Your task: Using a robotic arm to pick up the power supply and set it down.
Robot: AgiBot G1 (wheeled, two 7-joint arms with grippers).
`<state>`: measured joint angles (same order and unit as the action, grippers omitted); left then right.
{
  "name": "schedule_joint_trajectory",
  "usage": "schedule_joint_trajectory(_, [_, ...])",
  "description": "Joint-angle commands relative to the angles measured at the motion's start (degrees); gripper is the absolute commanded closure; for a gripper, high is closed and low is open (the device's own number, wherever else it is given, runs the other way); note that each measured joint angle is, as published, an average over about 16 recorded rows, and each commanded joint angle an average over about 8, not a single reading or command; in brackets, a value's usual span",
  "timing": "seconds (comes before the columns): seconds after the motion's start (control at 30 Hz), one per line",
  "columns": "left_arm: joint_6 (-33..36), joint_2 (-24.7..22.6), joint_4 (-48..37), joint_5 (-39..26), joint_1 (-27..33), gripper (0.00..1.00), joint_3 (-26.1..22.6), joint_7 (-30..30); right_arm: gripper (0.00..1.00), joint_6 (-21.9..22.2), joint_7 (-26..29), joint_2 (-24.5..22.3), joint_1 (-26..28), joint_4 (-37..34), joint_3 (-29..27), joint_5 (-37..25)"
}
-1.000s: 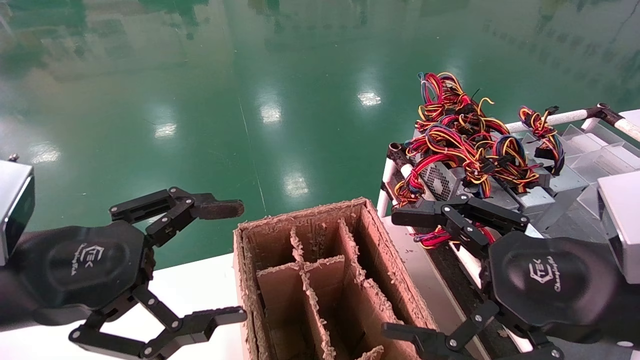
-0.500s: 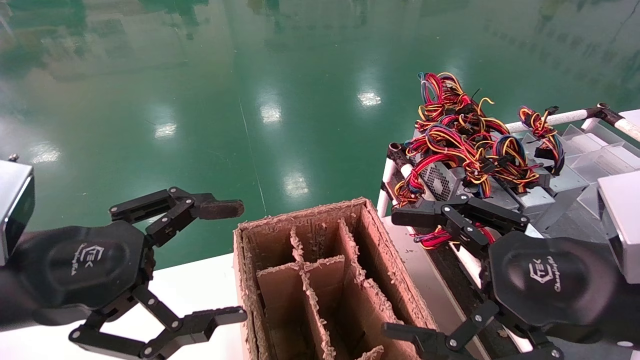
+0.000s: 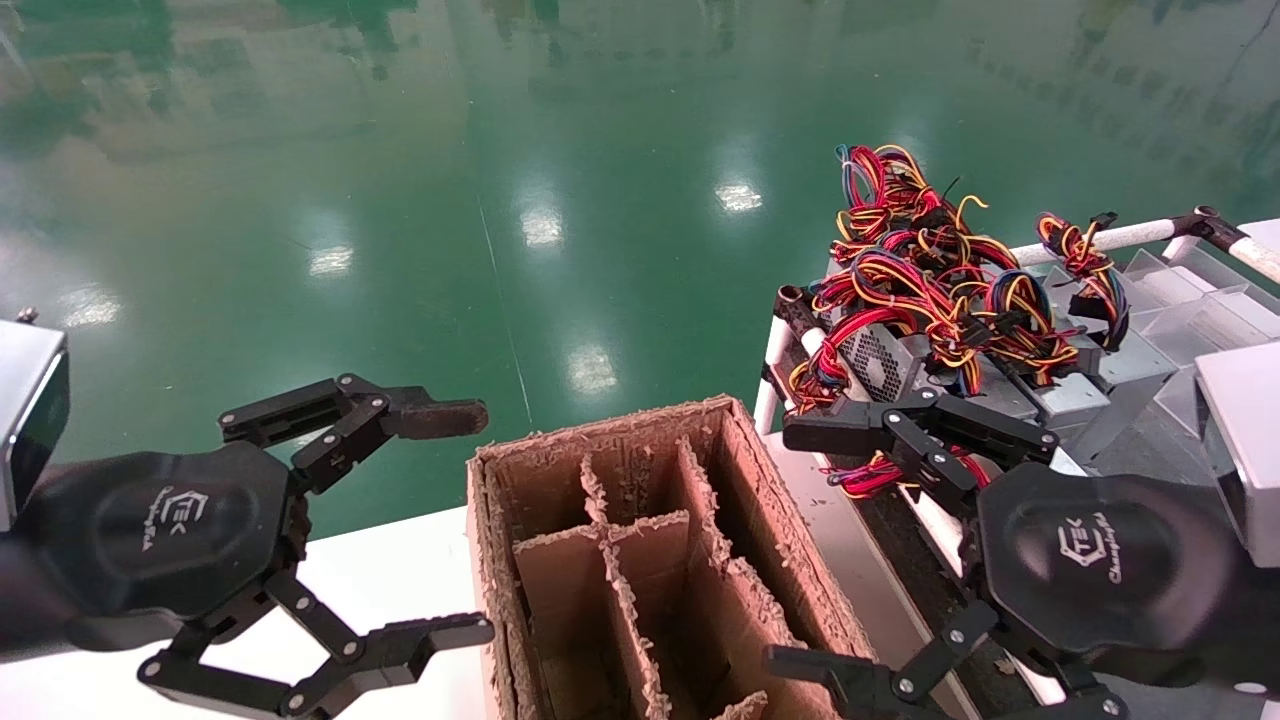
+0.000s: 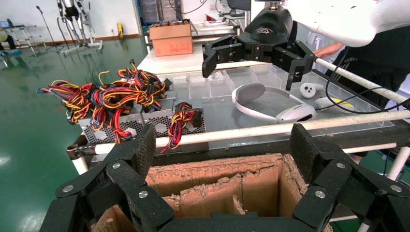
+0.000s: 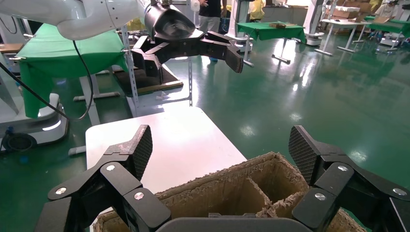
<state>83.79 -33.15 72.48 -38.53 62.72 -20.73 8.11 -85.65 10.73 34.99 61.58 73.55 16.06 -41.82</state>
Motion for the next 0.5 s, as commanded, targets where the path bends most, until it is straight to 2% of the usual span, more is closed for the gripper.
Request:
schedule_joint_trajectory(0.03, [0.0, 0.0, 0.0, 0.0, 0.0, 0.0, 0.0, 0.0, 0.0, 0.0, 0.0, 0.0, 0.0, 0.0, 0.0, 0.0])
schedule_joint_trajectory(0.5, [0.0, 0.0, 0.0, 0.0, 0.0, 0.0, 0.0, 0.0, 0.0, 0.0, 0.0, 0.0, 0.0, 0.0, 0.0, 0.0])
